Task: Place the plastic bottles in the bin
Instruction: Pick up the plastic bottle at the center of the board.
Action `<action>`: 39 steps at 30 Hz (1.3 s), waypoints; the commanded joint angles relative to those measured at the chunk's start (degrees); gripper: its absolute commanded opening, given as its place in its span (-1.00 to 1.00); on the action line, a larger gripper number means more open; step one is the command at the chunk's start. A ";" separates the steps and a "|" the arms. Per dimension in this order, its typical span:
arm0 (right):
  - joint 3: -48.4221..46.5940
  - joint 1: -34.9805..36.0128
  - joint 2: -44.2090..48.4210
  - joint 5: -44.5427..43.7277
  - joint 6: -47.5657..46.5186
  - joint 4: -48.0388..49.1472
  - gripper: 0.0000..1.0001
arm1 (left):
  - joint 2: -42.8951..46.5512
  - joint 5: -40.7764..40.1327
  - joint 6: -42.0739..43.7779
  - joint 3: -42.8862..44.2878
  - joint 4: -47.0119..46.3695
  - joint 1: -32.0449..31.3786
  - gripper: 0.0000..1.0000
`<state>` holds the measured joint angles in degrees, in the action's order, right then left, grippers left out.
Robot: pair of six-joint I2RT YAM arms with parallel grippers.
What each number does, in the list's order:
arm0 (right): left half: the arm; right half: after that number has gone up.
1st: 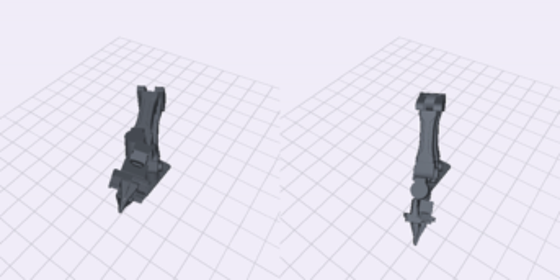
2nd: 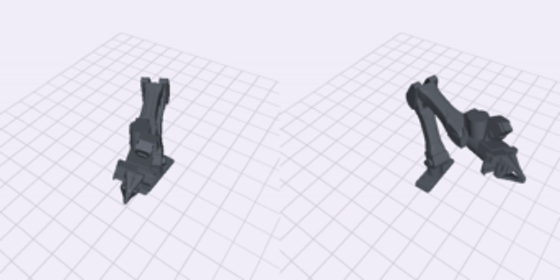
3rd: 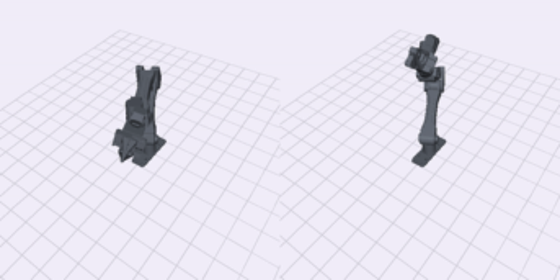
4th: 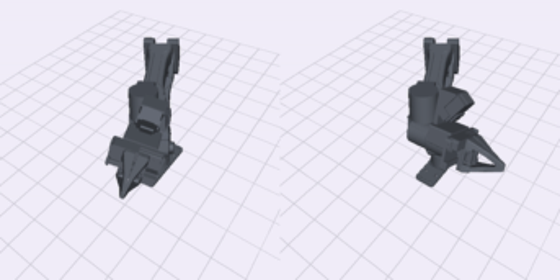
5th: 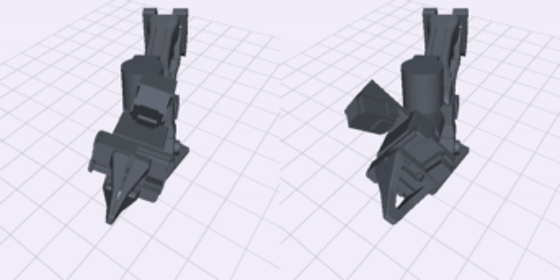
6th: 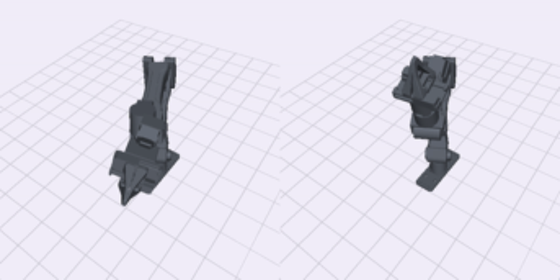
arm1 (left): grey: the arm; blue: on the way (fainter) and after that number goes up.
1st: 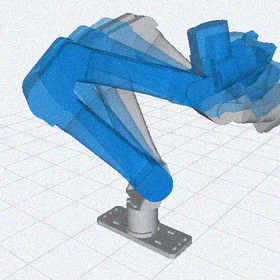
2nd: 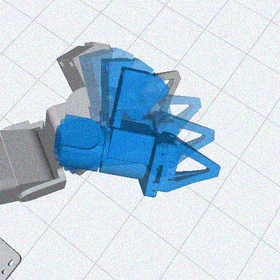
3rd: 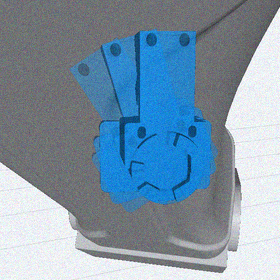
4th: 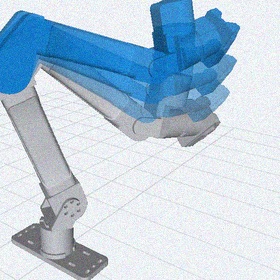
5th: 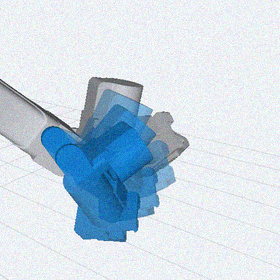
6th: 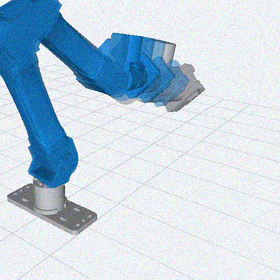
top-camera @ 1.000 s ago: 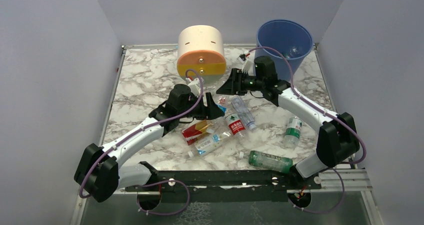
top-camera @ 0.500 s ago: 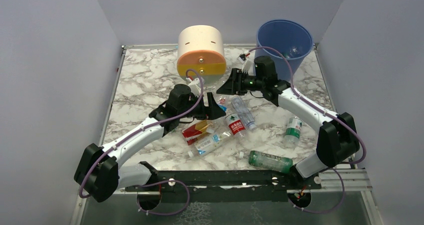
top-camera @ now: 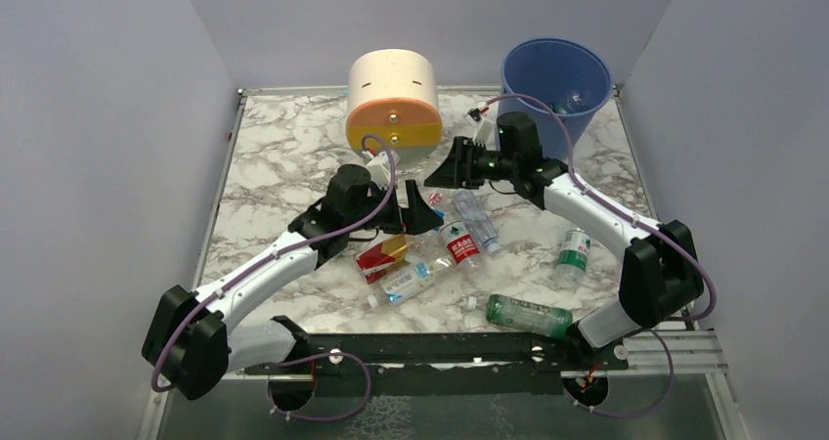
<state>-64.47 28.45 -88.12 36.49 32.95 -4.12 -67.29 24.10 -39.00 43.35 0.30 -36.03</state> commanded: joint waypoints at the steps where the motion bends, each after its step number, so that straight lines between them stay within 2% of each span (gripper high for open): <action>1: 0.41 0.46 2.32 -0.52 -1.11 -0.41 0.07 | 2.55 -0.22 1.29 1.16 -0.14 -0.24 0.98; 21: -3.22 0.46 4.76 -3.09 -3.98 -8.16 0.07 | 11.11 -5.13 3.41 6.28 9.45 -0.20 0.98; 28: -10.11 0.35 3.23 -5.45 -5.36 -13.23 0.07 | 13.91 -10.86 5.11 7.31 11.75 0.14 0.98; 39: -21.68 -0.68 -2.15 -8.64 -7.98 -16.80 0.08 | 14.26 -11.52 8.25 10.09 16.22 3.11 0.98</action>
<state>-82.83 28.38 -87.74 30.61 27.00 -17.91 -53.98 13.82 -32.62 51.94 14.57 -34.30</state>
